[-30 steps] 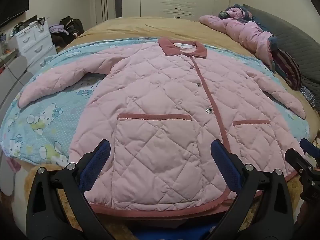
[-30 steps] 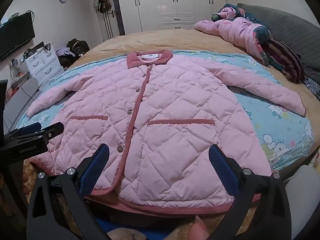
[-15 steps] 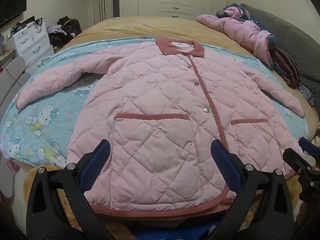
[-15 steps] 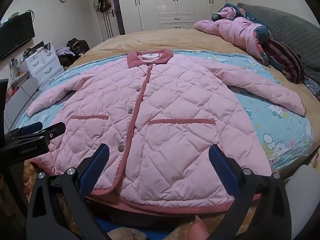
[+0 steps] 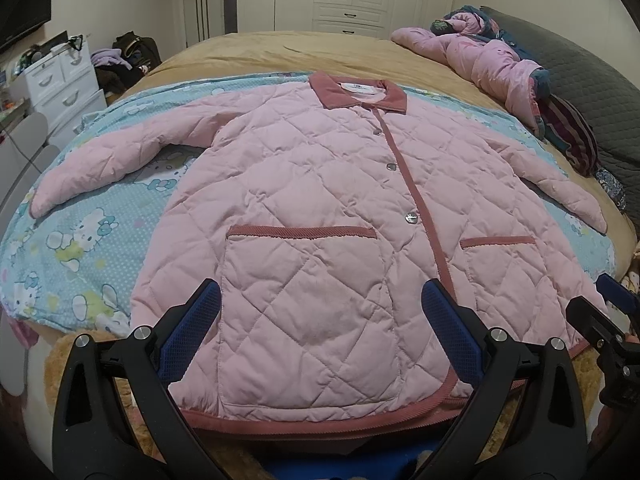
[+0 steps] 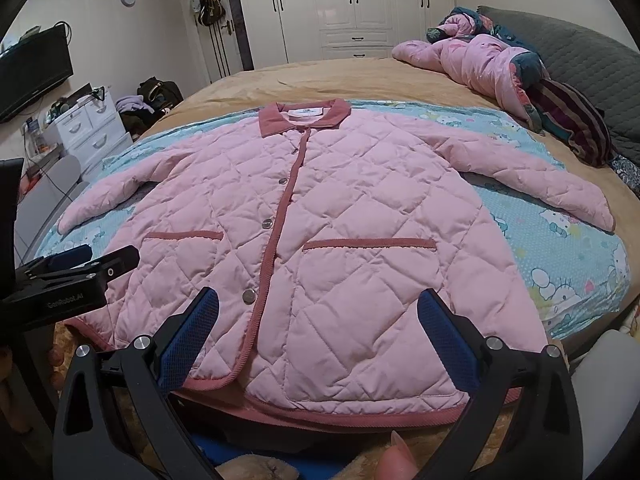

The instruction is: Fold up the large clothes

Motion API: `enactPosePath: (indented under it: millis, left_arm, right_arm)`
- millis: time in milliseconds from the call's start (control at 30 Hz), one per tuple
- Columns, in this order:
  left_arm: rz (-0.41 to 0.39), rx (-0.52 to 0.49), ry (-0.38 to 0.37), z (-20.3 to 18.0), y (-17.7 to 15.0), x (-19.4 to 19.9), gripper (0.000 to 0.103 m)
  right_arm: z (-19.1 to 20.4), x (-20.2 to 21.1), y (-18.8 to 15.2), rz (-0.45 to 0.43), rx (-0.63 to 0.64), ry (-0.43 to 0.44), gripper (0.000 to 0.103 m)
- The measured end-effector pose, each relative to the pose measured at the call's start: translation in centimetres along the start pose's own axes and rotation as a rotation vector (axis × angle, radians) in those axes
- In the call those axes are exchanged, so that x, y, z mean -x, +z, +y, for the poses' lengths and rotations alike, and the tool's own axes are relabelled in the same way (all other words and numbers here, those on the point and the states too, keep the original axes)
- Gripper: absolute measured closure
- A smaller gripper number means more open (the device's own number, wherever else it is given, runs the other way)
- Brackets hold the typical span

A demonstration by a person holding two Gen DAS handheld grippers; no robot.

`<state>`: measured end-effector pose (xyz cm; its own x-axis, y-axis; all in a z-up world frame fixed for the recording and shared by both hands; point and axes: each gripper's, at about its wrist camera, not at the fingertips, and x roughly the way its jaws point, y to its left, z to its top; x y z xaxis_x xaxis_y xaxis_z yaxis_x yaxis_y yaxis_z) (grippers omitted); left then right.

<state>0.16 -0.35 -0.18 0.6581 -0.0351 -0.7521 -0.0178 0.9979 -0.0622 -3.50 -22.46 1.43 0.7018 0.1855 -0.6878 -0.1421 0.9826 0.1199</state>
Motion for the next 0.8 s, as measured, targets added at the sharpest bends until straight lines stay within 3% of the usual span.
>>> enactPosePath:
  millis: [800]
  left_arm:
    - [0.002,-0.004,-0.002,-0.29,-0.13,-0.06,0.009]
  right_arm:
    - [-0.06,0.25,0.06,-0.001,-0.008,-0.008,0.004]
